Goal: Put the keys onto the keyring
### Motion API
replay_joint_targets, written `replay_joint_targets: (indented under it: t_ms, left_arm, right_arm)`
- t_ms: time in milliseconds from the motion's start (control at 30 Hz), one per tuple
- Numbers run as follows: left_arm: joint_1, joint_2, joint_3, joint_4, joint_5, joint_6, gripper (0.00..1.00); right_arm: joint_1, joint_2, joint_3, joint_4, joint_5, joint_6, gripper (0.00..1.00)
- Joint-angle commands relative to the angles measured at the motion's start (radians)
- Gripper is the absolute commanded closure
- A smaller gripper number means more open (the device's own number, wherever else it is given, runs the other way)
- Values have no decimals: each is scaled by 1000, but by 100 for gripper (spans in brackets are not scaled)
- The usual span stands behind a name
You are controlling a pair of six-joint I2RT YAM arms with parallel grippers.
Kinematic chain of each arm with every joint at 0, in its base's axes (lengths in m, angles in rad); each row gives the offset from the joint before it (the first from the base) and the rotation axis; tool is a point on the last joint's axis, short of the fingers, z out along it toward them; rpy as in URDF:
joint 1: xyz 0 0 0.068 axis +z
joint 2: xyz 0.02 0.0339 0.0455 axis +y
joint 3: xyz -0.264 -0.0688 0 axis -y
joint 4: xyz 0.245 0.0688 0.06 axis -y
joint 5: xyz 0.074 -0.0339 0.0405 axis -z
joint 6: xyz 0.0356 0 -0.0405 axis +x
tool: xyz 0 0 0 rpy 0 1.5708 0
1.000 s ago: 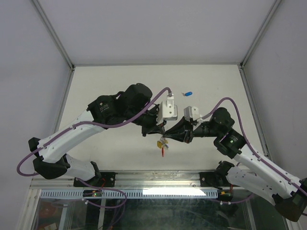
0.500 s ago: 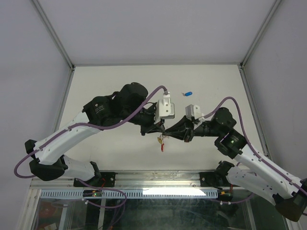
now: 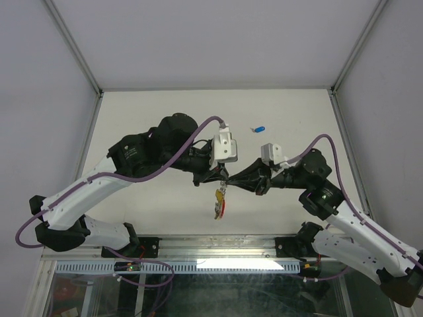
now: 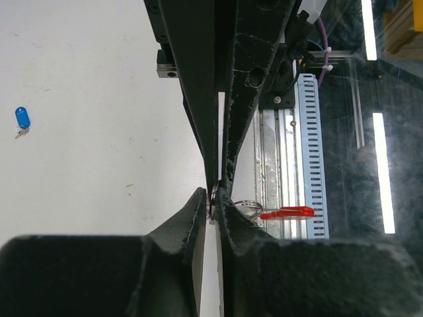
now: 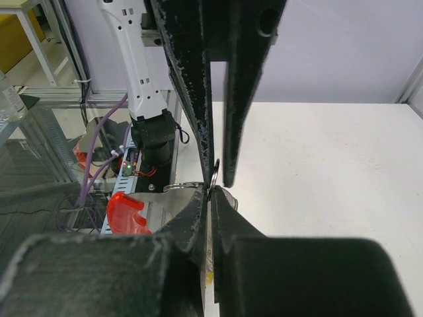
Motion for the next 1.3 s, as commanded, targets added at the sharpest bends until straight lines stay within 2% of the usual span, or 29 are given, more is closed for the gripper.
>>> replay_joint_targets:
  t_ms: [0, 367, 567, 633, 900, 1267]
  left_arm:
    - [-4, -37, 6, 81, 9, -7, 85]
    - [-5, -55, -10, 130, 54, -22, 72]
    - [-5, -113, -45, 211, 88, -47, 58]
    - [-5, -132, -60, 233, 104, -56, 55]
    - [-5, -174, -107, 273, 131, -75, 54]
    - [-5, -188, -147, 334, 76, -105, 53]
  right_arm:
    - [8, -29, 66, 35, 10, -15, 100]
    - [10, -31, 24, 161, 13, 8, 100]
    - [12, -38, 10, 190, 13, 8, 100]
    - [12, -42, 8, 198, 57, 71, 100]
    - [15, -55, 5, 222, 75, 85, 100]
    - [16, -83, -15, 316, 68, 131, 100]
